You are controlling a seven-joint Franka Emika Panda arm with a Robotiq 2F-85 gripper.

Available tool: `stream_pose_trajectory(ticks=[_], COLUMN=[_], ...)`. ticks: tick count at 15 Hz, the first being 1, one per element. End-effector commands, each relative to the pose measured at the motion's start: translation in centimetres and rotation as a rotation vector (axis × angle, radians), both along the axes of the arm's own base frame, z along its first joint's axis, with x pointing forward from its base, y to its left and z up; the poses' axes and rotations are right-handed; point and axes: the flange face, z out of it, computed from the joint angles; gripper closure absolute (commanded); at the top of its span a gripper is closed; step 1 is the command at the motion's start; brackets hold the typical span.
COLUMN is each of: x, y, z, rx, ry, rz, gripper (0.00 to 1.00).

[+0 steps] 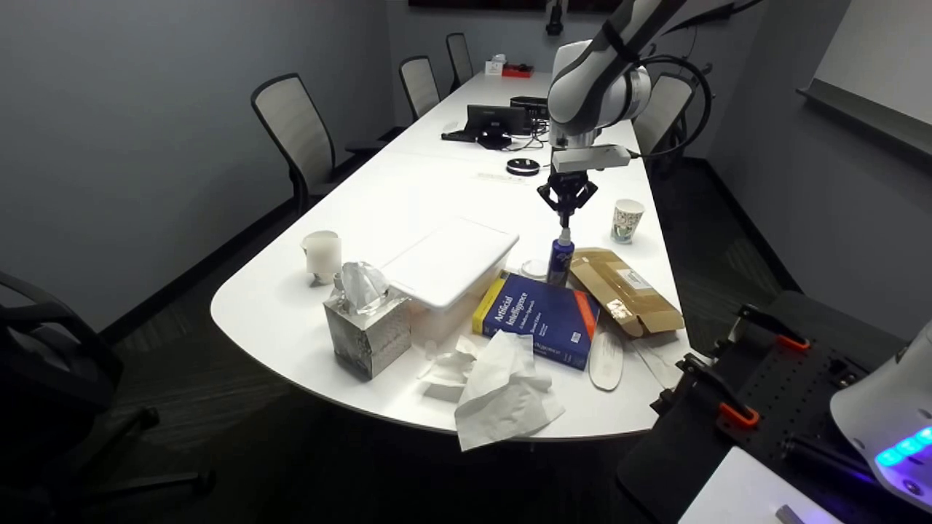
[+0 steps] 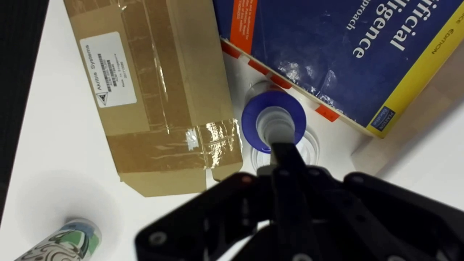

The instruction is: Open the white lid of the clear lunch box, pick up the blue bottle and put it inside the lunchbox

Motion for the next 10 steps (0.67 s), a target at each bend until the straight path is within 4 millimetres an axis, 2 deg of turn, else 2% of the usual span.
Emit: stream_pose_trajectory(ticks=[1, 10], x=[-0.7, 1.2], y=[0.3, 0.4], z=[-2.3, 4.0], rx=[-0.023, -0.042], ry=[0.035, -0.032], rz=[-0.022, 0.098], gripper=[1.00, 1.00])
